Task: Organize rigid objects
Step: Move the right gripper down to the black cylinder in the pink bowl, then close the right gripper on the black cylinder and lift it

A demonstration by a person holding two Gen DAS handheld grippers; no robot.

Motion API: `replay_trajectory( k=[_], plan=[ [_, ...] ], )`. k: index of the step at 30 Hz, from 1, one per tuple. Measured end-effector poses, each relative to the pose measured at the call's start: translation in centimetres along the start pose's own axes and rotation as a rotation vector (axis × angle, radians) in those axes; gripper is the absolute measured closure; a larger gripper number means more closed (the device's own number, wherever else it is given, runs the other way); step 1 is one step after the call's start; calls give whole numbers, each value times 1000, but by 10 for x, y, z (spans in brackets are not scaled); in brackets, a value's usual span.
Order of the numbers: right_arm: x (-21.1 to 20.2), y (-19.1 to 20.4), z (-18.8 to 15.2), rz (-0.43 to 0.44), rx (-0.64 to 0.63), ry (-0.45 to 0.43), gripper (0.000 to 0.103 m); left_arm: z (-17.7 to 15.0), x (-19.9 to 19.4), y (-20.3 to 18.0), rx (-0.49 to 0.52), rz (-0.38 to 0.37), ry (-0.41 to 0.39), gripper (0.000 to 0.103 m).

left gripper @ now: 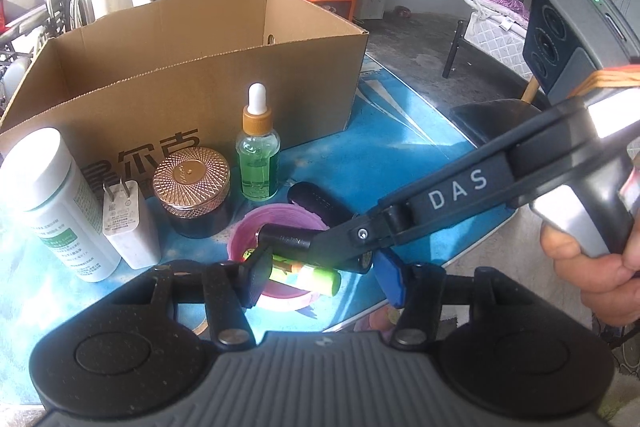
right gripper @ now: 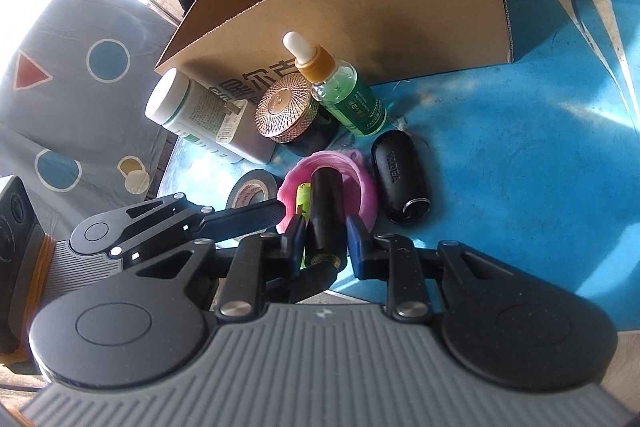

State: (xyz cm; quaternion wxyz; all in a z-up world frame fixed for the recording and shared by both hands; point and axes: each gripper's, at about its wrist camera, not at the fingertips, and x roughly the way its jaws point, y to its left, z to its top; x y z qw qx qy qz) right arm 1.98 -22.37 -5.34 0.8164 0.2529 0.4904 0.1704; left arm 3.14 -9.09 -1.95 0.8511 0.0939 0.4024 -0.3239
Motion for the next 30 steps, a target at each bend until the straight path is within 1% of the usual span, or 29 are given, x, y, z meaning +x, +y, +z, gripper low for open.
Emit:
replay_trajectory(
  k=[3,6,11,15,20,23,28,30],
  plan=[
    [-2,-5,0,30,47,-6,82,2,-5,-1,2,-16,-10,44],
    [-4,-10,-1,56,85,-16,82,4,-4,-5,13,-30,-3,44],
    [-4,-15,-3,74,125,-23,82,5,4,-9,29,-22,13,44],
    [-6,-14,1,64,115,-34,82,6,5,-9,49,7,0,44],
    [-9,-8,10,41,72,-41,82,10,10,-14,122,36,-13,44],
    [-9,-2,14,24,43,-41,82,14,13,-14,140,39,-19,45],
    [-11,8,20,-9,-6,-57,82,18,17,-10,115,18,-14,61],
    [-11,11,21,-22,-24,-64,82,18,16,-8,101,10,-19,63]
  ],
)
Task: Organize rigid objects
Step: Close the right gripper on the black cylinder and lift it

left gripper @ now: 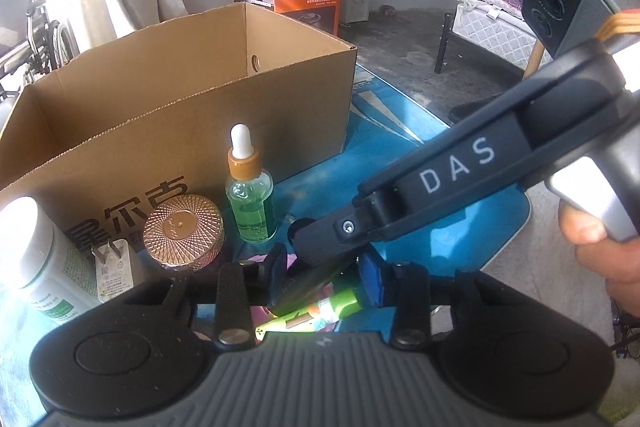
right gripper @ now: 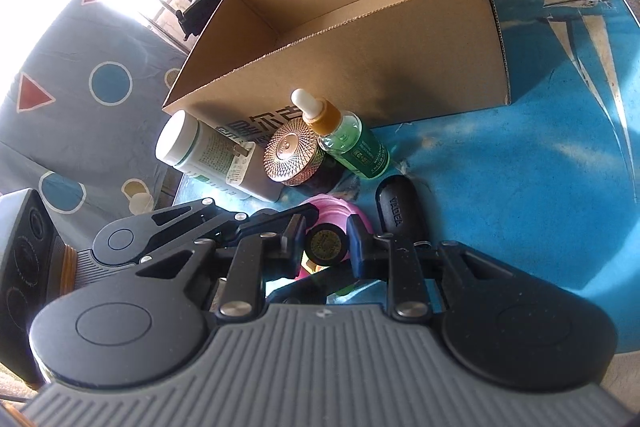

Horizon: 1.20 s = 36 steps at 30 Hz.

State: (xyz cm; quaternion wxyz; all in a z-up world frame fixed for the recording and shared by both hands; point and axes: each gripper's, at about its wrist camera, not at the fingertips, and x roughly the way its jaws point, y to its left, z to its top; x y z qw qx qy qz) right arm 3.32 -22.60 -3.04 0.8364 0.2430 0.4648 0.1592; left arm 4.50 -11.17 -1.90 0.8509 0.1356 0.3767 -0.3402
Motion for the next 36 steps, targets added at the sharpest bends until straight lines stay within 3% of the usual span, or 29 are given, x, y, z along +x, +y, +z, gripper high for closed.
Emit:
replay_trajectory(
  k=[13,27,36],
  plan=[
    [7,15,3,-30,-42,-62,79,-8,-7,18,-78,-11,-42,75],
    [16,32,0,-54,-108,-94,78,-5,-4,21,-91,7,-23,78],
    [-7,42,-7,-34,-151,-151,78,-3,-27,12,-58,46,-78,78]
  ],
)
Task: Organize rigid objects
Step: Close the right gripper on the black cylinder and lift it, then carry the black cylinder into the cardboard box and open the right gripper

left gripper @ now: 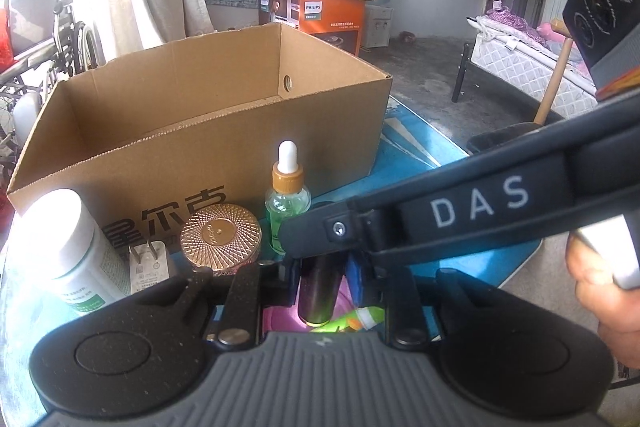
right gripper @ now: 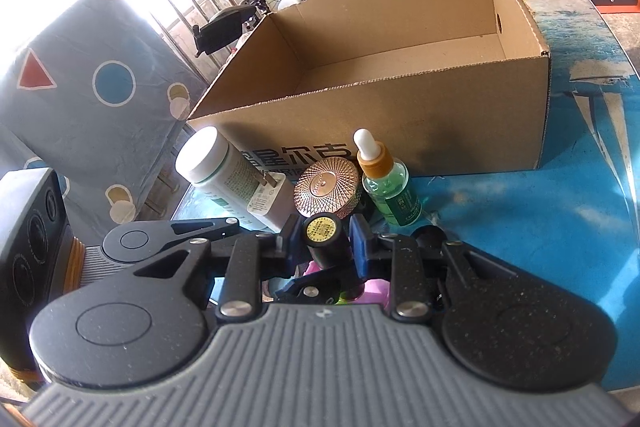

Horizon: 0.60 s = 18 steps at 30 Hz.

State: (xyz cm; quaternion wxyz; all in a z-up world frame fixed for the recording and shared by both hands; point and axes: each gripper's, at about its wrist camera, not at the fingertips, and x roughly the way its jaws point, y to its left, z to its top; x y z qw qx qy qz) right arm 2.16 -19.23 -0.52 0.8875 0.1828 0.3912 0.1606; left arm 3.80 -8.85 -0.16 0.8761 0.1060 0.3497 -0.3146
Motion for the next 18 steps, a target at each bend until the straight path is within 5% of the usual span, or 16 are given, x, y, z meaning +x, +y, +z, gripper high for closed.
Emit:
replay_trajectory(
  k=[18],
  plan=[
    [-92,63,40,134,-209,-277,80,59,-88,-20,47,177,-228,80]
  ],
)
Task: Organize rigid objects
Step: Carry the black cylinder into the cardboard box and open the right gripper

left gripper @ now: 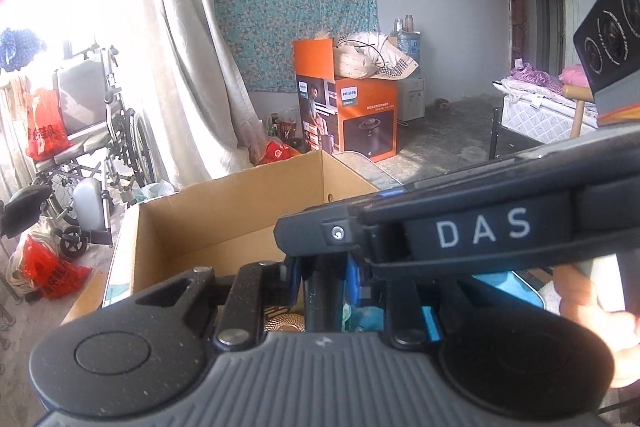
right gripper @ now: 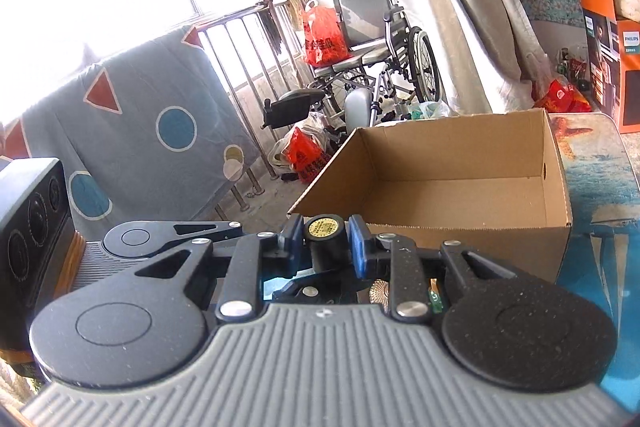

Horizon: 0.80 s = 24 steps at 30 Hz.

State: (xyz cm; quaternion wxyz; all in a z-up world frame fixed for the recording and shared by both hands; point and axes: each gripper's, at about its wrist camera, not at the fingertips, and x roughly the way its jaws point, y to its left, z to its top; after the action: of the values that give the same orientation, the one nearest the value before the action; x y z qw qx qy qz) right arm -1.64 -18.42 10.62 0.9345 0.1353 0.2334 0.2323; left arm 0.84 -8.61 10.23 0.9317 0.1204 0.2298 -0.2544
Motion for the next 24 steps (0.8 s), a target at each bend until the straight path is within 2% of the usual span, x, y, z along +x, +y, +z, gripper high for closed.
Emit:
replay_trajectory(
  k=[5,8,15,19,24],
  plan=[
    [11,0,37,39,-19,-8,80,29,11,19,-23,49,8,80],
    [36,-8,66,69,0,37,80,43,29,36,-52,70,47,79],
    [137,-54,114,101,157,274,80,57,96,90,-169,57,224,80],
    [199,-77,116,86,227,403,80,51,137,114,-193,63,323,80],
    [251,-94,115,78,268,510,81,44,170,129,-204,89,403,80]
  ],
)
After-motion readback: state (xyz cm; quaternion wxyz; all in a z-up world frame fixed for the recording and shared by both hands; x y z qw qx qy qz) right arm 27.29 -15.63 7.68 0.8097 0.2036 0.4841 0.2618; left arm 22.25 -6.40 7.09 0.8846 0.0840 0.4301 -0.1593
